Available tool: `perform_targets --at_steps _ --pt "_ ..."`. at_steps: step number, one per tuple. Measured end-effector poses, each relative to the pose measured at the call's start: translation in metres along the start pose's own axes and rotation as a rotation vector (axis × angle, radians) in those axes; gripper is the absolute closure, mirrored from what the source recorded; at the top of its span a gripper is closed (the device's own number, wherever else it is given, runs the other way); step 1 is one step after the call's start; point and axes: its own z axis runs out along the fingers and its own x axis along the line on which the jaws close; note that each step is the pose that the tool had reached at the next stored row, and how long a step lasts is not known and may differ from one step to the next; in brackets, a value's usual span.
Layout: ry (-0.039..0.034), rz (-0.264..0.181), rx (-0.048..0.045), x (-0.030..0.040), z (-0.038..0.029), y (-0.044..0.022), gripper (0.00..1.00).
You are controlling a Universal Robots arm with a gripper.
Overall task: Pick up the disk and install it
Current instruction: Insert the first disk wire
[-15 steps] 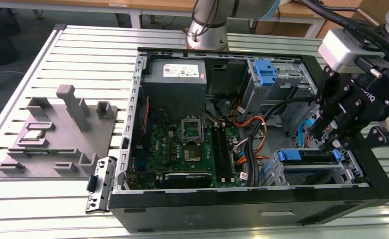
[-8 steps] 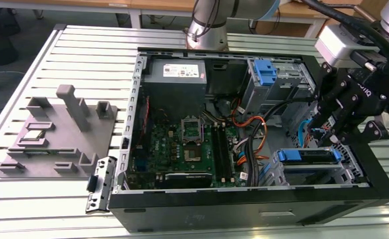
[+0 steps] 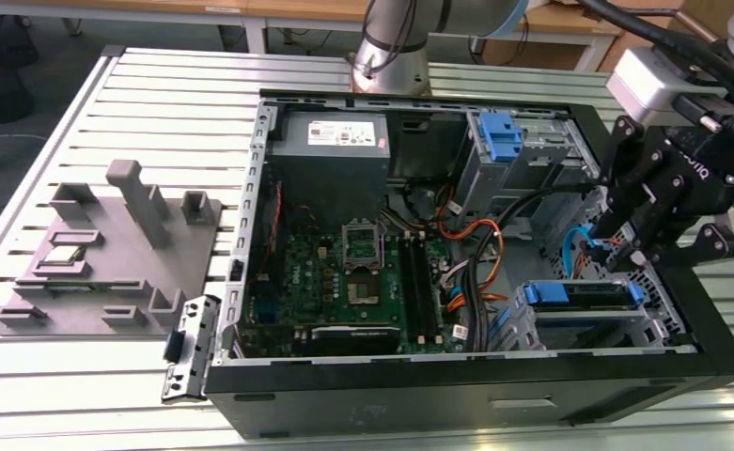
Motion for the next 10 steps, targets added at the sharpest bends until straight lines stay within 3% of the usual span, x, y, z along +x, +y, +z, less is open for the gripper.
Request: perform_targets --at_steps 5,10 --pt "0.0 0.0 -0.0001 0.0001 0.0061 -0.0063 0.58" --pt "0.0 0.0 -0.0009 -0.0001 0.0128 -0.0071 0.58"
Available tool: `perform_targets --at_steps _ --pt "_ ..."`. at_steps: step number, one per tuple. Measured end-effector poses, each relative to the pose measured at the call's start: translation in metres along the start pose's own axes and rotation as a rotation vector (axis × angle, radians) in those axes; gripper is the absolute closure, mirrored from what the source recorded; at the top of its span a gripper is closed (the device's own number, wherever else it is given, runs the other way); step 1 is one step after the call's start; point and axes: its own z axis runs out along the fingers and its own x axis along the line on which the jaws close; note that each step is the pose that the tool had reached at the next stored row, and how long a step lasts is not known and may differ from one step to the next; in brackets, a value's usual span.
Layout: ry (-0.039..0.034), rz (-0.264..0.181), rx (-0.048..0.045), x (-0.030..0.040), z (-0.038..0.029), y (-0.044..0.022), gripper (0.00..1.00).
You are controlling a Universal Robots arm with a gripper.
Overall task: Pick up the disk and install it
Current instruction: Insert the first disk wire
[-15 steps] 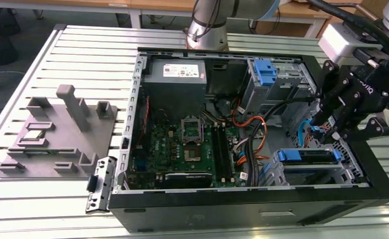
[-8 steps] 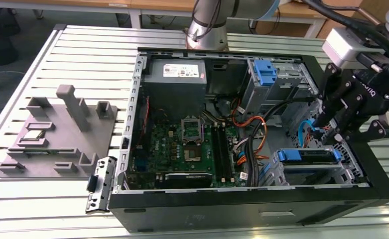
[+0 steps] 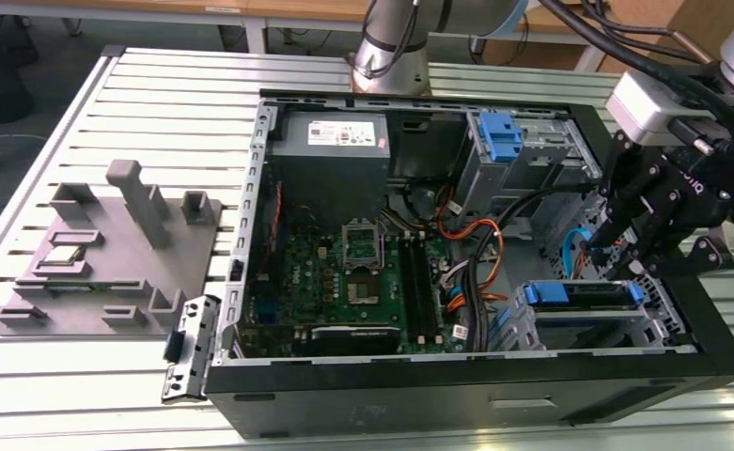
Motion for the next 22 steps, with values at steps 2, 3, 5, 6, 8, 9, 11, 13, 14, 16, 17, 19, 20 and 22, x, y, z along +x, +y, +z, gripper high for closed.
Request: perform_targets --at_steps 2,3,5,6,8,9,11,13,14,16,17,19,20,22 --pt "0.0002 0.0 -0.0001 0.0004 0.0 0.0 0.58" --pt "0.0 0.0 0.0 0.0008 0.0001 0.0 0.58" --pt "0.0001 0.0 0.0 0.0017 0.0001 0.0001 0.58" --pt "-0.0001 0.0 0.0 0.0017 0.0002 0.0001 0.58" --pt "0.0001 0.0 0.0 0.0017 0.0002 0.0001 0.58" --pt "0.0003 0.0 0.0 0.0018 0.0002 0.0001 0.58" --pt "0.0006 0.0 -0.0001 0.0018 0.0002 0.0001 0.58" --pt "0.0009 0.0 -0.0001 0.0018 0.0002 0.0001 0.58" --pt "0.001 0.0 -0.0001 0.0018 0.0002 0.0001 0.59" --pt "0.0013 0.0 -0.0001 0.0018 0.0002 0.0001 0.65" --pt "0.0015 0.0 -0.0001 0.0018 0.0002 0.0001 0.72" --pt "0.0018 0.0 -0.0001 0.0018 0.0002 0.0001 0.78" --pt "0.002 0.0 -0.0001 0.0018 0.0002 0.0001 0.84" --pt "0.0022 0.0 -0.0001 0.0018 0.0002 0.0001 0.89"
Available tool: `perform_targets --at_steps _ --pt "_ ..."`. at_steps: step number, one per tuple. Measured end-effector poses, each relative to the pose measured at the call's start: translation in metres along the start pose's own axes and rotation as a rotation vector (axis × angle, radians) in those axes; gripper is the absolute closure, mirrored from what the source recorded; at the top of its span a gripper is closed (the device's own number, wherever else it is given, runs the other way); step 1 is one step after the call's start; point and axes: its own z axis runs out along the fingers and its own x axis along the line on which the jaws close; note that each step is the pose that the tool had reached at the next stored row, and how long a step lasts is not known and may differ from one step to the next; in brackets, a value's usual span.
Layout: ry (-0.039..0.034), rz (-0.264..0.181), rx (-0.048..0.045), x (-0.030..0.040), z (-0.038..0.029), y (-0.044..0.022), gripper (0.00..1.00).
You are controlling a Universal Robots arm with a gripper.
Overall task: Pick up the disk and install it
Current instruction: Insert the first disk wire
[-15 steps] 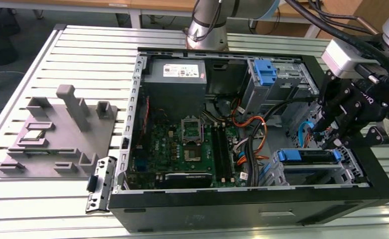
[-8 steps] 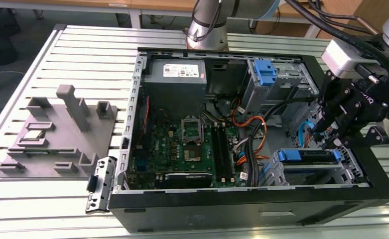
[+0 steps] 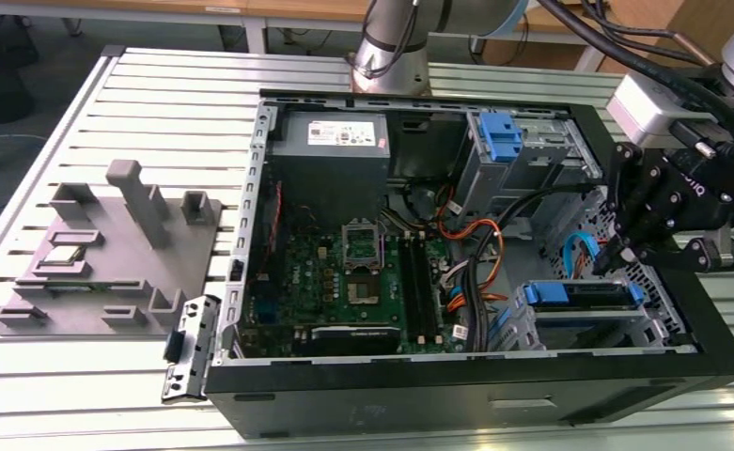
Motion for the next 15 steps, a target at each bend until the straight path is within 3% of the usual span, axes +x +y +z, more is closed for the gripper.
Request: perform_targets --at_steps 9,14,15 --pt "0.0013 0.0 0.0 0.0 0.0 0.0 0.89" --pt "0.002 0.0 -0.0001 0.0 0.0 0.0 0.7" --pt "0.0003 0.0 0.0 0.0 0.0003 0.0002 0.7"
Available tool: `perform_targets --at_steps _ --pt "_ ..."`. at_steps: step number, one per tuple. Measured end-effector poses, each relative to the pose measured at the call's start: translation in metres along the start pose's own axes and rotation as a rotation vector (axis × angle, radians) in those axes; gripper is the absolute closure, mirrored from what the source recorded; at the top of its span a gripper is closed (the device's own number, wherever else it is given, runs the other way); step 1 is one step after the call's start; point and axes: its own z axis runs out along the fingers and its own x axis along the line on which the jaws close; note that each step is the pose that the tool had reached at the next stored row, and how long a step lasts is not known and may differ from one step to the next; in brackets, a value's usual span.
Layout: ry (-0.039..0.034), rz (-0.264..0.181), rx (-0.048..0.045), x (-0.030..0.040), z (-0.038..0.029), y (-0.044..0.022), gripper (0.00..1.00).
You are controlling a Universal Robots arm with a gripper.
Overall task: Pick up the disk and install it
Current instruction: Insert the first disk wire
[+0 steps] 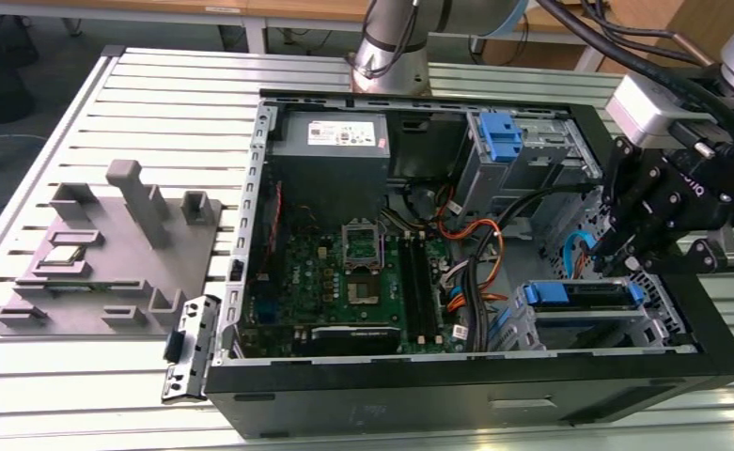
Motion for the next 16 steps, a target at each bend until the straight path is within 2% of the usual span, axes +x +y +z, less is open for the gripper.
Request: perform_targets --at_steps 1,3,4,14,16 --pt "-0.0056 0.0 0.0004 0.0001 0.0005 0.0001 0.7" --pt "-0.0257 -0.001 0.0016 0.0006 0.0008 0.0005 0.7" --pt "-0.0287 -0.001 0.0018 0.0007 0.0008 0.0005 0.7" --pt "-0.0296 -0.001 0.0018 0.0007 0.0008 0.0006 0.72" --pt "-0.0296 -0.001 0.0018 0.0007 0.0008 0.0006 0.84"
